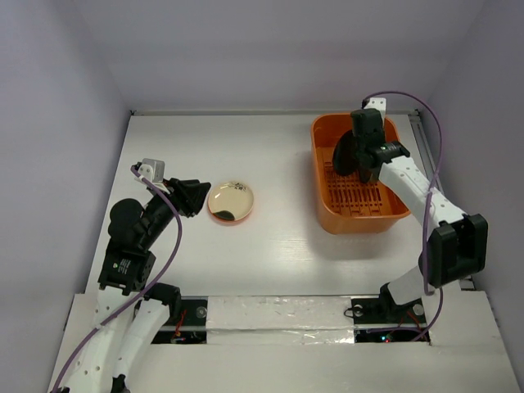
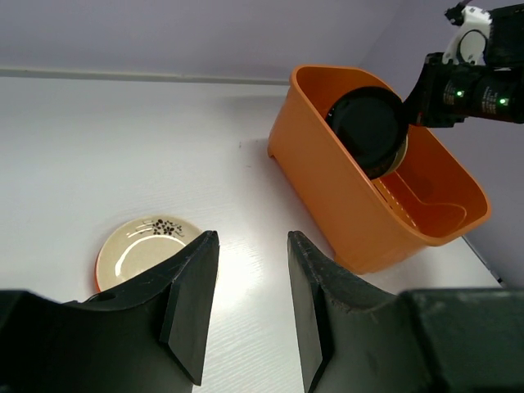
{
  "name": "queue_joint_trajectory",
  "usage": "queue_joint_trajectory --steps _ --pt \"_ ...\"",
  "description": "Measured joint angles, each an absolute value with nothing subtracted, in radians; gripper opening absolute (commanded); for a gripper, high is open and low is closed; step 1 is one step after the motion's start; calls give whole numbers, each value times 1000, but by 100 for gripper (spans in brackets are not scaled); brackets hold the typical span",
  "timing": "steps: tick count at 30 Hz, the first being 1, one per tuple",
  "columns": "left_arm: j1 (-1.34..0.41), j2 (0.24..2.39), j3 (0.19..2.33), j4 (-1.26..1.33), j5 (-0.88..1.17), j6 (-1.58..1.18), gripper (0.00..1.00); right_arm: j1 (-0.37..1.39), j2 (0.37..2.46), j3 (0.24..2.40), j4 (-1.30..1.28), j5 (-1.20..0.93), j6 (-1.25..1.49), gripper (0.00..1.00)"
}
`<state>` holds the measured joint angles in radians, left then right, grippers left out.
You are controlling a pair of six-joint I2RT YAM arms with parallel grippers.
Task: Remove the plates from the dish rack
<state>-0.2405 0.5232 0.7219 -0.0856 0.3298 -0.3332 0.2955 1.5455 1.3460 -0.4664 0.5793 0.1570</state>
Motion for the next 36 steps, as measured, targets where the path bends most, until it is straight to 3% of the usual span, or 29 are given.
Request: queue_joint_trajectory --steps 12,19,36 --pt "-240 523 722 -86 332 -334 36 429 1317 1351 -469 563 159 0" --pt "-232 524 722 -85 333 -334 36 559 1223 1354 -371 389 214 0" --pt "-221 528 722 -72 334 -334 36 759 1783 1347 -33 -128 485 0"
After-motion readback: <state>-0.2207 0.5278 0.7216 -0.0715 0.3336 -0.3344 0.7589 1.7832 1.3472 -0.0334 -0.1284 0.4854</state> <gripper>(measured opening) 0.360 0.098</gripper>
